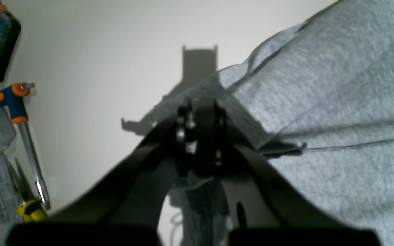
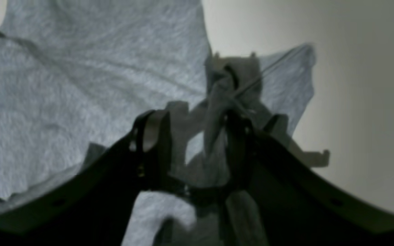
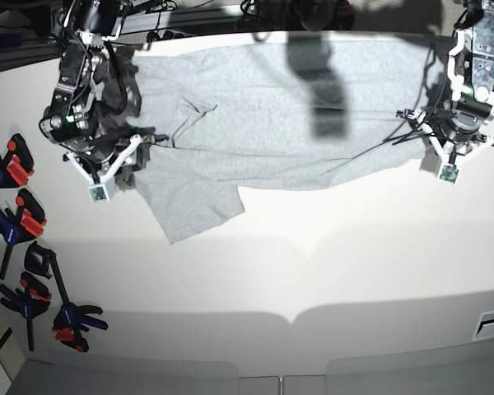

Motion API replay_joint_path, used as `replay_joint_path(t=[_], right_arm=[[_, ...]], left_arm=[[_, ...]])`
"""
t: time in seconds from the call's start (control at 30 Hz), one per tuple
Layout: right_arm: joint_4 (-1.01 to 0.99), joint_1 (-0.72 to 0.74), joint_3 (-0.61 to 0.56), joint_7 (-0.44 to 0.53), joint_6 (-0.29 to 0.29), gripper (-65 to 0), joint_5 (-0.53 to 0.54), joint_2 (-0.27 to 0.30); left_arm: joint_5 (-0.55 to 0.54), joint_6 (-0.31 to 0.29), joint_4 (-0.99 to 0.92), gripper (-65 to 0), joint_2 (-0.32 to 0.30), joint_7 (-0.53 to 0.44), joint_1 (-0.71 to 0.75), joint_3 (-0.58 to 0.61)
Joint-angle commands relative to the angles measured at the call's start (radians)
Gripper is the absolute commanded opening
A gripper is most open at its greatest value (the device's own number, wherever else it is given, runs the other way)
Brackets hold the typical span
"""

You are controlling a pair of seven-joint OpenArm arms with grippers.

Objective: Fold the T-shirt properly
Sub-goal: 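Fold the shirt side over toward the other gripper with the right gripper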

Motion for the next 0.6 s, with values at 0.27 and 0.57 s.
replay_joint_path(t=[0.27,0.57], right_arm=[[0.023,0.25,0.004,0.06,-0.014,-39.9,0.101,-0.005],[-0.291,0.463,0.003,0.194,-0.045,-39.9,-0.085,-0.126]], left_arm=[[0.003,0.008,0.016,-65.0,-0.016,-0.024,-0.008,-0.006],[0.003,0.008,0.017,-65.0,-0.016,-0.031,-0.008,-0.006]])
